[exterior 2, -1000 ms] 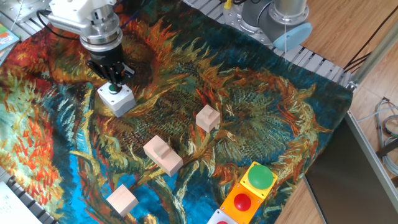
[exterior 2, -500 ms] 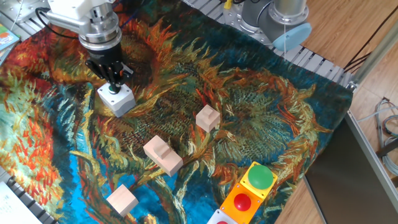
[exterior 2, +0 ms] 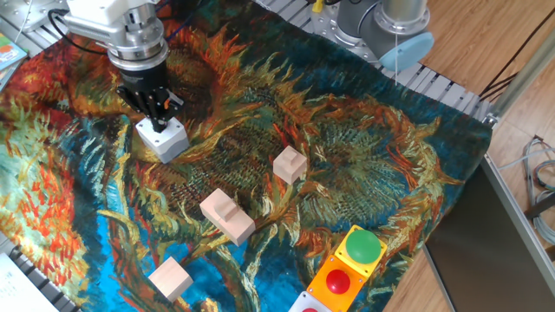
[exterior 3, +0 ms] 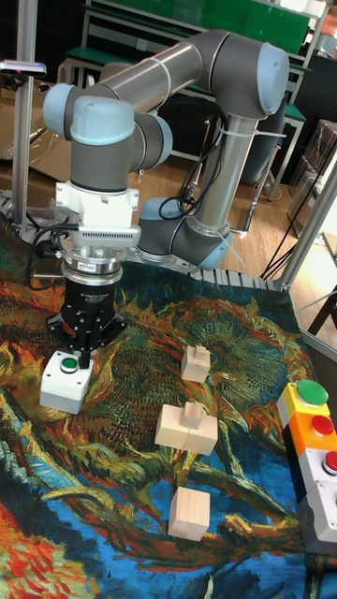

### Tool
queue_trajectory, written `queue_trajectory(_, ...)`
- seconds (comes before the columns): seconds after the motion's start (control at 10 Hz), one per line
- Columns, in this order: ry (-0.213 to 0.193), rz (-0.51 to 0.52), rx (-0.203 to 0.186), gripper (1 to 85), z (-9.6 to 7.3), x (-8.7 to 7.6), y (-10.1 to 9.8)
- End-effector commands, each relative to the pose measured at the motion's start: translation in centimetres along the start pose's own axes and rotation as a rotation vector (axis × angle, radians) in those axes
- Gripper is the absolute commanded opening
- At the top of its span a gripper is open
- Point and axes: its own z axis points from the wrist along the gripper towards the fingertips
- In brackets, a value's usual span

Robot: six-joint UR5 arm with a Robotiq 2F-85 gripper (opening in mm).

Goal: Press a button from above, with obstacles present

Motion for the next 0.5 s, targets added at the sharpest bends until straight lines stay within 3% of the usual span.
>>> queue_trajectory(0.0,-0.008,-0.01,0.005,1.3,0.33,0.28,-1.04)
queue_trajectory(0.4,-0.023,-0.015,0.001,1.3,0.52,0.75,-1.17)
